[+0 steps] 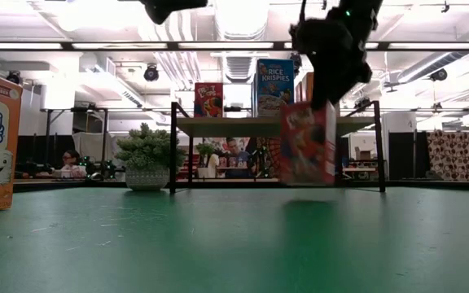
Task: Stack cereal on shelf
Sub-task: Put the top red cereal box on the shelf aligned with the other red cereal box
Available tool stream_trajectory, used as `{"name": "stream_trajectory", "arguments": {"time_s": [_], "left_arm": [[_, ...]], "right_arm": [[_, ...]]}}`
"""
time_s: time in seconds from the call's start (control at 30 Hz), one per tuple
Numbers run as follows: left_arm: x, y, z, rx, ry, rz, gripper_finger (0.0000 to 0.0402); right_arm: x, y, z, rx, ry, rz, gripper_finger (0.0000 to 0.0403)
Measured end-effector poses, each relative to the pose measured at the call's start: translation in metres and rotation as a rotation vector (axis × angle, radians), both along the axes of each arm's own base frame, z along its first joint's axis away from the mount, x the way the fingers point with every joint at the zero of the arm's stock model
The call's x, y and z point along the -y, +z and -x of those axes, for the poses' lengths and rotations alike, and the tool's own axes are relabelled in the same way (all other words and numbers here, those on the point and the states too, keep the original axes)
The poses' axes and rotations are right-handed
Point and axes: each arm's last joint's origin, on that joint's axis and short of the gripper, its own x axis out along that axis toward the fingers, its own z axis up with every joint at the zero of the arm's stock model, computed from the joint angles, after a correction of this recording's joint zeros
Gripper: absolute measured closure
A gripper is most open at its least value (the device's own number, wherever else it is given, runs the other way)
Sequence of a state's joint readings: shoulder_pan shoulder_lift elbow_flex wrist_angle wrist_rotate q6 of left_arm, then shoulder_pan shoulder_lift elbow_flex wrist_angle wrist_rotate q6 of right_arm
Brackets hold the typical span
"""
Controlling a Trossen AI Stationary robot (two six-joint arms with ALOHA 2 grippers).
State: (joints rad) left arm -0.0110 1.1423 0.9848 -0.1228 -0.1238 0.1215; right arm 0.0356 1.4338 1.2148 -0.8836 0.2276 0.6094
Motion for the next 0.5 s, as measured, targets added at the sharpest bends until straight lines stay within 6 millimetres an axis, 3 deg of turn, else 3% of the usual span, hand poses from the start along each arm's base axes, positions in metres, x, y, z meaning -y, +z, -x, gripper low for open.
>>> {"name": "stream_trajectory", "arguments": {"time_s": [0.3, 0.5], "left_arm": [[0.0, 0.014, 0.02, 0.04, -0.003, -0.007, 0.0363], [0.0, 0.003, 0.031, 0.058, -0.005, -0.015, 0.0363]], "right_arm": [[-0.009, 0.041, -0.013, 0.14, 0.095, 0.028, 0.0243], [-0.012, 0.062, -0.021, 0.253, 0.157, 0.055, 0.0243]]}}
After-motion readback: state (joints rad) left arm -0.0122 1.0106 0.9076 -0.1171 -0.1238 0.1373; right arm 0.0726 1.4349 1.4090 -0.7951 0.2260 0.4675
